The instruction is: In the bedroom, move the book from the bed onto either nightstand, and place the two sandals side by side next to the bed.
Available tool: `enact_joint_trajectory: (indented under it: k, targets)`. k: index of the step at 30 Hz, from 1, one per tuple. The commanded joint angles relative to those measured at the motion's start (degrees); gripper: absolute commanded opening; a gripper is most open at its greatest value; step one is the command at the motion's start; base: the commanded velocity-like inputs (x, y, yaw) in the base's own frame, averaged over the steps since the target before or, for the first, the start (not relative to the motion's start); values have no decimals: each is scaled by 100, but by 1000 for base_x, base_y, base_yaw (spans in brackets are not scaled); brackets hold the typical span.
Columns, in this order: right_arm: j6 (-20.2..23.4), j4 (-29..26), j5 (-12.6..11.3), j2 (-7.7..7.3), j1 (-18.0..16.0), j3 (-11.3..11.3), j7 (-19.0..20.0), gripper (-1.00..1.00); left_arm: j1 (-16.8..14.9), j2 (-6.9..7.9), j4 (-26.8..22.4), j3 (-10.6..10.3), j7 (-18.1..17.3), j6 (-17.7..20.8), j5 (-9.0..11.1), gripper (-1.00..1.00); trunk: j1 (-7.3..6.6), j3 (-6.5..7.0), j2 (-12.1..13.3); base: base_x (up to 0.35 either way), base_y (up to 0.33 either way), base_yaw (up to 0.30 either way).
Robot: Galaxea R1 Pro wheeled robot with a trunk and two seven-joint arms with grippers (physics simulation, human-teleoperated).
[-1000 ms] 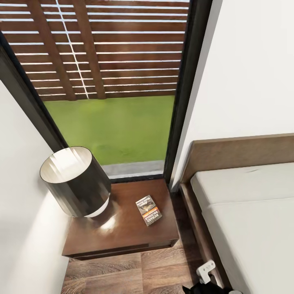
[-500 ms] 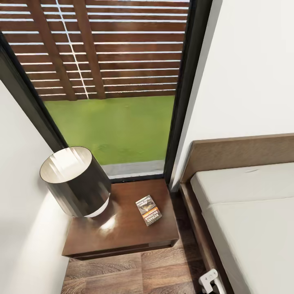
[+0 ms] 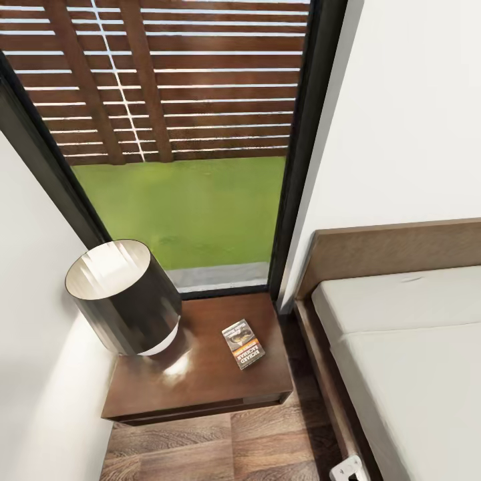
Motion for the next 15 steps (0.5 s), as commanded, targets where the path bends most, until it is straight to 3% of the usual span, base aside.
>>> enact_joint_trajectory:
  k: [1,15]
  targets:
    - [-20,31,60,-7,19,1,-1,100,-2,9,17,-40,30,0,47,100,1,-4,-3,0,0,0]
    - [-511,728,52,-55,88,-37,-152,100,-2,22,433,-40,-173,-138,52,100,1,-4,-3,0,0,0]
